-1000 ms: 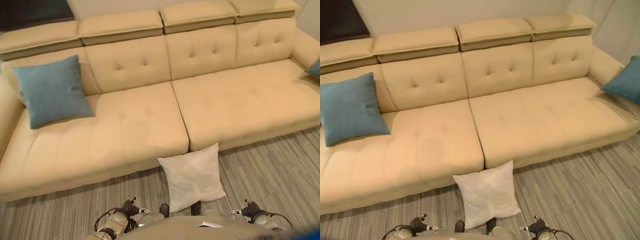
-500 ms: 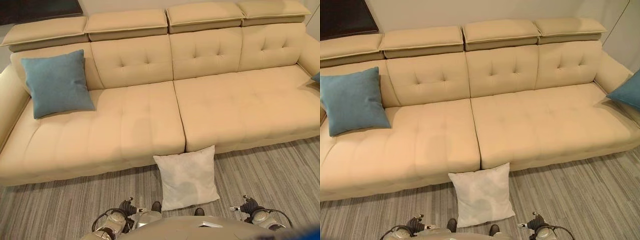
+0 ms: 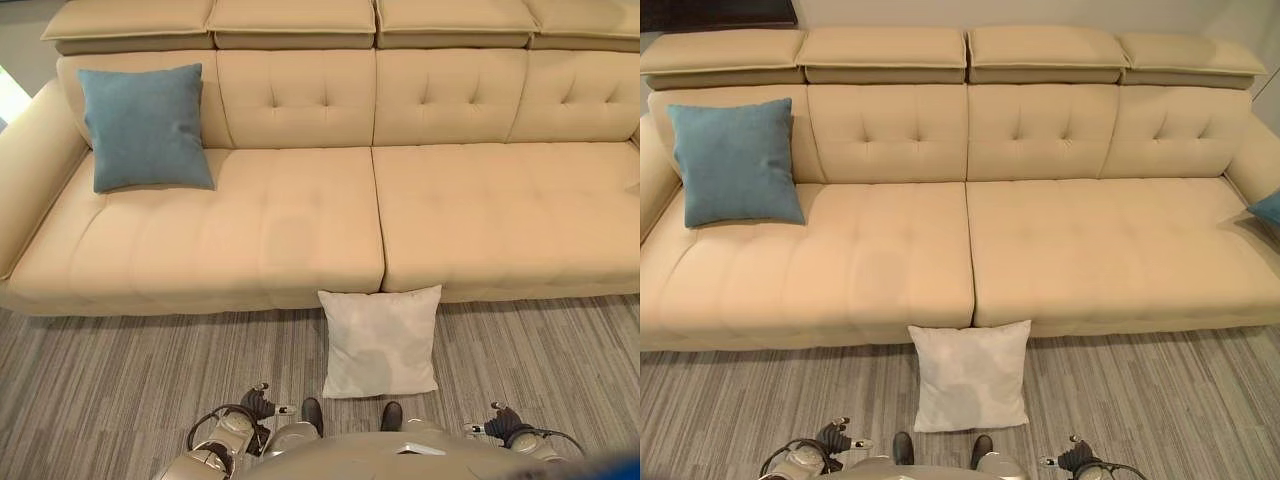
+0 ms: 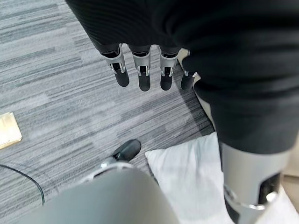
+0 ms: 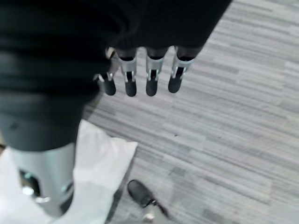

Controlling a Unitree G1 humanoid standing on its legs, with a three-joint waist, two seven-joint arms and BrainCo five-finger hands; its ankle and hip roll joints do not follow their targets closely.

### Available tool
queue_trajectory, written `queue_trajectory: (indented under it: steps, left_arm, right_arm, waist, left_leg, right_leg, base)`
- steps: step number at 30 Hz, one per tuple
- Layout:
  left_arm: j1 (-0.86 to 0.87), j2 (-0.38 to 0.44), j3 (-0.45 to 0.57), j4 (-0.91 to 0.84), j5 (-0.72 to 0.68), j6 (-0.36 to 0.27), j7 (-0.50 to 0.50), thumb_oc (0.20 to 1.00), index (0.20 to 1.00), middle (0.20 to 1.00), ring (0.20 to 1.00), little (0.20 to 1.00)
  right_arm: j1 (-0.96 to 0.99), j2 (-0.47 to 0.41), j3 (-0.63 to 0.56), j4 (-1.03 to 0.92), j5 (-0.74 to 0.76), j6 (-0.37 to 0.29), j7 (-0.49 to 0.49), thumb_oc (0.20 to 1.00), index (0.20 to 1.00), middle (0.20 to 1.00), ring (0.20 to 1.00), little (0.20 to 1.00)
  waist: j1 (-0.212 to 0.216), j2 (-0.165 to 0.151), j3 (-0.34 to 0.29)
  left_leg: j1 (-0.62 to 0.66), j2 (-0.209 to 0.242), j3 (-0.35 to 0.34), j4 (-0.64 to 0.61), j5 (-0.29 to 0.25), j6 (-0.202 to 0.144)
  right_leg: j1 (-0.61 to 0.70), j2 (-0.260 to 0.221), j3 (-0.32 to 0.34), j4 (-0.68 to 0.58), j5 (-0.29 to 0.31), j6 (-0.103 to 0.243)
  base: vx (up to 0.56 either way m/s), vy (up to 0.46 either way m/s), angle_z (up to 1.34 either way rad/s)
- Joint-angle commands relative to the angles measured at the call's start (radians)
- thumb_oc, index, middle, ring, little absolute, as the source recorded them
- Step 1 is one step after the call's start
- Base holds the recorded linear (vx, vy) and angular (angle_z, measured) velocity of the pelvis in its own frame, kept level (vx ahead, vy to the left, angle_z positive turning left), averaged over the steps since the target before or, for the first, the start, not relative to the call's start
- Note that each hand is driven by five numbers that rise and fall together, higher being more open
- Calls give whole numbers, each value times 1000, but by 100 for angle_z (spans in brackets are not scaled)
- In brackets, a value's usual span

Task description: Pick up all the scattered cushions and arrange them neatly on the sofa.

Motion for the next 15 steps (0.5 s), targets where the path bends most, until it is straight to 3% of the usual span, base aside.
queue_trajectory:
  steps: [1,4,7,10,15]
  left_arm:
    - [-29,15,28,16,8,-9,2,1000,1000,1000,1000,1000]
    - [-34,19,45,0,-25,-17,11,1000,1000,1000,1000,1000]
    - [-78,40,64,-39,-80,-33,41,1000,1000,1000,1000,1000]
    - [-134,56,62,-85,-145,-57,77,1000,1000,1000,1000,1000]
    - [-189,67,38,-146,-224,-94,129,1000,1000,1000,1000,1000]
  right_arm:
    - [-40,-8,27,29,3,0,-9,1000,1000,1000,1000,1000]
    - [-44,-13,15,24,21,-5,-18,1000,1000,1000,1000,1000]
    - [-92,-40,-2,-9,58,-16,-47,1000,1000,1000,1000,1000]
    - [-146,-63,-4,-61,98,-33,-84,1000,1000,1000,1000,1000]
    - [-194,-71,5,-137,130,-50,-137,1000,1000,1000,1000,1000]
  waist:
    - [28,-42,-10]
    - [29,-43,-3]
    - [23,-39,44]
    - [13,-29,97]
    - [2,-17,123]
  left_leg:
    - [-8,-2,-28,27,-55,-39]
    - [-7,-3,-27,19,-55,-40]
    - [-58,1,-31,24,-42,-42]
    - [-178,9,-38,51,-16,-45]
    - [-356,8,-46,84,28,-50]
  right_leg:
    - [-23,-15,70,6,-5,84]
    - [-31,-15,71,6,-3,86]
    - [-95,-19,76,19,9,86]
    - [-228,-28,84,65,30,81]
    - [-412,-35,77,117,58,69]
  base:
    - [90,19,-9]
    - [34,-19,-7]
    - [-169,-59,-3]
    - [-302,-32,-3]
    - [-203,-27,-3]
